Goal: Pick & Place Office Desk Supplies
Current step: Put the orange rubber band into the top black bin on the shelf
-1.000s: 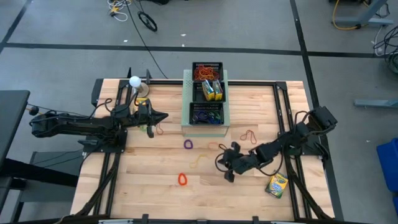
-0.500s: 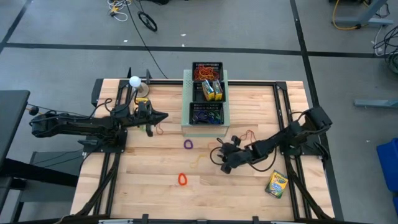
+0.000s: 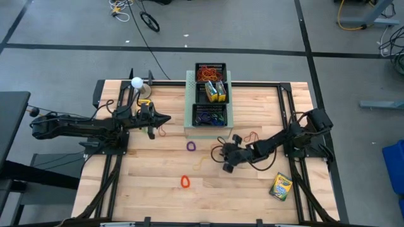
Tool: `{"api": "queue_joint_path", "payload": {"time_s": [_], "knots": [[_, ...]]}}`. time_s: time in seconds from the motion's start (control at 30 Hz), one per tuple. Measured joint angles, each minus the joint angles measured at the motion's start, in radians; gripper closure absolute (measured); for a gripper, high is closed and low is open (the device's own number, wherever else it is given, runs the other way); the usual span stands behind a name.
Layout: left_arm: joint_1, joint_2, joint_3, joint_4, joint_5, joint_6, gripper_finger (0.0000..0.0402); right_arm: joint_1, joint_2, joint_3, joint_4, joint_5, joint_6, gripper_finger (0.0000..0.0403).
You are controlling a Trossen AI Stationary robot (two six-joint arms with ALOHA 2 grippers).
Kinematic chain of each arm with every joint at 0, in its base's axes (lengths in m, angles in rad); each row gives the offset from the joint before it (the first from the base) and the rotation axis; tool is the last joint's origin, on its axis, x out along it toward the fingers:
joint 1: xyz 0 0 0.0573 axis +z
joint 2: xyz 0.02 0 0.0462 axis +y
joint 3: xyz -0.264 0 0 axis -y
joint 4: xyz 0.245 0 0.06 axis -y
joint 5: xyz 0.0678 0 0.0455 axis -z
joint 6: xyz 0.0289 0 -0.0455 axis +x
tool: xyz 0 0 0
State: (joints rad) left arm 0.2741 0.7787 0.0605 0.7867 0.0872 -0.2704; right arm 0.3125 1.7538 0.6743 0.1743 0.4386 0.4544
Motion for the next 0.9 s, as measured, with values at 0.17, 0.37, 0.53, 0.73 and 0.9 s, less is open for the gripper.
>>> {"api": "queue_joint_path", "payload": {"time_s": [0.17, 0.37, 0.53, 0.73, 0.9], "knots": [[0.000, 0.000, 0.000, -0.004, 0.001, 0.001, 0.0381, -0.002, 0.000, 0.000, 0.024, -0.004, -0.018, 0.0283], [0.000, 0.000, 0.000, -0.008, 0.001, 0.001, 0.0381, -0.002, 0.000, 0.000, 0.048, -0.010, -0.026, 0.0261], [0.000, 0.000, 0.000, -0.009, 0.001, 0.001, 0.0381, 0.000, 0.000, 0.000, 0.048, -0.017, -0.031, 0.0252], [0.000, 0.000, 0.000, -0.017, 0.001, 0.001, 0.0381, 0.001, 0.000, 0.000, 0.062, -0.049, -0.034, 0.0252], [0.000, 0.000, 0.000, -0.022, 0.001, 0.001, 0.0381, -0.001, 0.000, 0.000, 0.073, -0.045, -0.049, 0.0252]]}}
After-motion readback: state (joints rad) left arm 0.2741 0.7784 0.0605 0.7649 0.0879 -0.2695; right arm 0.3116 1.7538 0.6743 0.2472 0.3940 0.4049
